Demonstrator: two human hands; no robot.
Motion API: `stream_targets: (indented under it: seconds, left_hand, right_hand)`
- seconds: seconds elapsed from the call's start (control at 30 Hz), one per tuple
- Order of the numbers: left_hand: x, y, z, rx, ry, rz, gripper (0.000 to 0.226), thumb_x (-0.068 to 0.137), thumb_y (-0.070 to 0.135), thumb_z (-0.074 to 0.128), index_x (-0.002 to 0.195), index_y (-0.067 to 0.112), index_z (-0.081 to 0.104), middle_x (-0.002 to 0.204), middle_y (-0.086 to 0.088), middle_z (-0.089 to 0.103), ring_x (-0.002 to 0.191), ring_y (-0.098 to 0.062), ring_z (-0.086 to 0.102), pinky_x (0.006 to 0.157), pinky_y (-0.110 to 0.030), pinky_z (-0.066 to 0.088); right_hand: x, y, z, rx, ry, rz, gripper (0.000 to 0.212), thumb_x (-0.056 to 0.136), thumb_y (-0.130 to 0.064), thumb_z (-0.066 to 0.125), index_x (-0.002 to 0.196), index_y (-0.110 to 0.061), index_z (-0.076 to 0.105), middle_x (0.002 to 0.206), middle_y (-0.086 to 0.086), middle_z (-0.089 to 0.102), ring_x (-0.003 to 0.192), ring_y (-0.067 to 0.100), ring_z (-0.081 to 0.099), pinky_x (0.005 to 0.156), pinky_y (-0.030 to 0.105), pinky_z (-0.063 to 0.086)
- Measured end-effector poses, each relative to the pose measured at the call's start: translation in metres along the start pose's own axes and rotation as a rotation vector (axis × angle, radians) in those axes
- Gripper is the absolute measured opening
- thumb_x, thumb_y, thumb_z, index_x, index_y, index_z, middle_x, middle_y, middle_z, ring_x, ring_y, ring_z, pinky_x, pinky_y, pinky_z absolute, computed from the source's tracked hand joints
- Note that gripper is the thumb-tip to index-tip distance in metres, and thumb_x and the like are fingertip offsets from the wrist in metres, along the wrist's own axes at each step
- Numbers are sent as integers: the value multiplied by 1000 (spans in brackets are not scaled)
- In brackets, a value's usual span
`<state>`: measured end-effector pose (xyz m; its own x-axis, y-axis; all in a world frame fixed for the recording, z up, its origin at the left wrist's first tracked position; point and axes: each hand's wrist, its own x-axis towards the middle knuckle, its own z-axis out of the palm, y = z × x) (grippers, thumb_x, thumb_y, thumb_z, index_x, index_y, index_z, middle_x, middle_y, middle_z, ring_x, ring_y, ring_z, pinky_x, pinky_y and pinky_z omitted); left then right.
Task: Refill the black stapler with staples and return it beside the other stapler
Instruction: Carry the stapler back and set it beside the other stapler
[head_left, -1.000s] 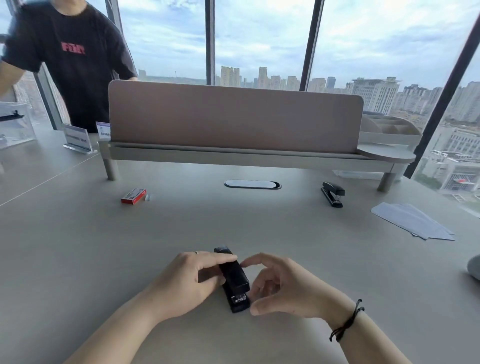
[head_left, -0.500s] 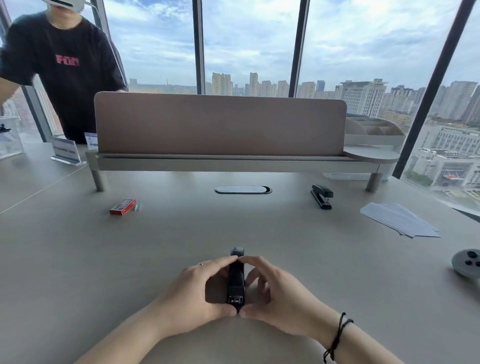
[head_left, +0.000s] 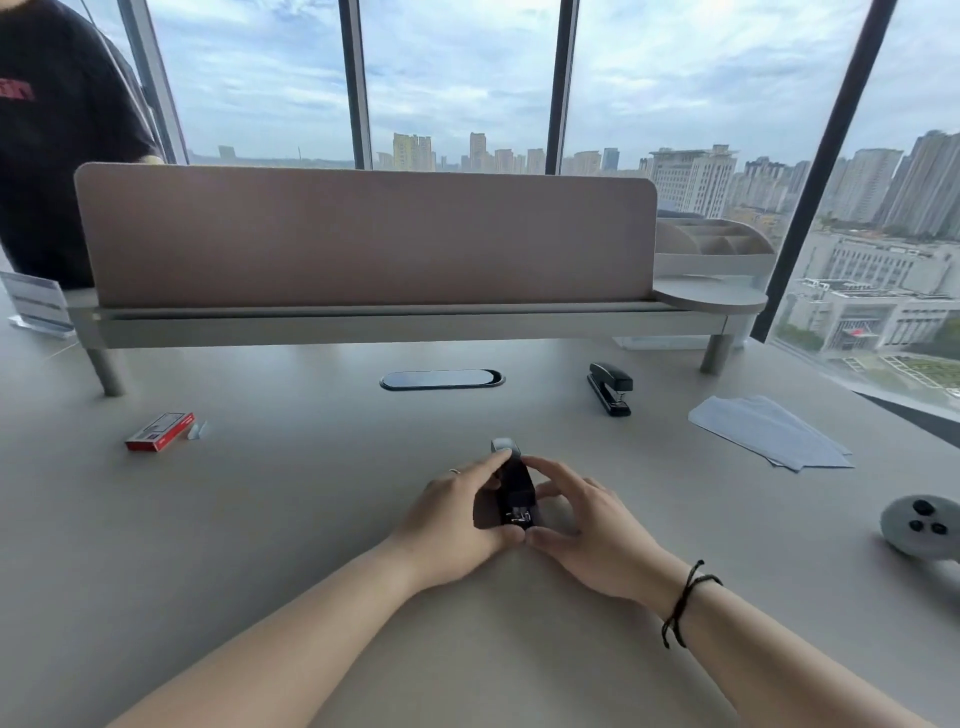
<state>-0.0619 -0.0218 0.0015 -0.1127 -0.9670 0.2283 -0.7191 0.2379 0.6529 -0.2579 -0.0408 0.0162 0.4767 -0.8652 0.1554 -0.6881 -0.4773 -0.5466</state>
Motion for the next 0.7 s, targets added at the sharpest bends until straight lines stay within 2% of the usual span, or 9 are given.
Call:
stream_targets:
  seconds: [0.07, 0.17, 0.37, 0.43, 0.53, 0.6, 0.7]
  left_hand:
    - [25, 3, 12, 15, 1, -6, 88, 78, 33, 80, 153, 34, 34, 139, 4, 62, 127, -15, 55, 97, -19, 38]
    - [63, 5, 28, 34, 0, -25, 85, 80, 37, 76, 152, 37, 31, 139, 3, 63, 128, -20, 57, 104, -29, 44]
    - [131, 5, 52, 26, 11, -86, 80, 82, 34, 71, 151, 38, 30, 138, -2, 64, 129, -27, 57, 108, -37, 45]
    - [148, 6, 57, 32, 7, -90, 78, 83, 32, 66, 151, 39, 28, 140, -2, 62, 130, -28, 55, 108, -39, 45]
    - [171, 5, 62, 55, 22, -99, 77, 82, 33, 61, 151, 40, 26, 144, -2, 59, 131, -28, 54, 108, -42, 45]
    - [184, 3, 64, 66, 32, -106, 76, 82, 35, 60, 151, 40, 26, 145, -1, 58, 131, -29, 54, 107, -44, 46]
    - [198, 3, 68, 94, 28, -107, 75, 84, 37, 58, 151, 43, 24, 146, 0, 57, 131, -29, 54, 105, -44, 46]
  right_hand:
    - [15, 19, -4, 29, 38, 26, 72, 84, -29, 68, 142, -53, 32, 115, -30, 64, 120, 13, 55, 103, 35, 41]
    - [42, 44, -15, 98, 104, 99, 69, 83, -25, 72, 139, -52, 42, 109, -21, 70, 110, 9, 61, 89, 27, 43]
    - [89, 78, -25, 133, 211, 205, 65, 83, -18, 73, 139, -40, 49, 90, -22, 62, 97, 11, 61, 81, 25, 42]
    - [103, 87, -25, 126, 246, 244, 65, 83, -17, 71, 140, -38, 47, 89, -24, 63, 97, 11, 62, 82, 28, 47]
    - [122, 97, -23, 115, 302, 296, 64, 82, -18, 66, 140, -36, 46, 100, -19, 73, 108, 16, 66, 91, 37, 54]
    - [131, 103, -23, 111, 347, 323, 60, 83, -17, 63, 139, -31, 48, 108, -15, 76, 110, 18, 66, 93, 38, 53]
    - [139, 109, -22, 92, 407, 356, 52, 85, -16, 62, 136, -25, 52, 110, -11, 77, 112, 21, 66, 94, 38, 52]
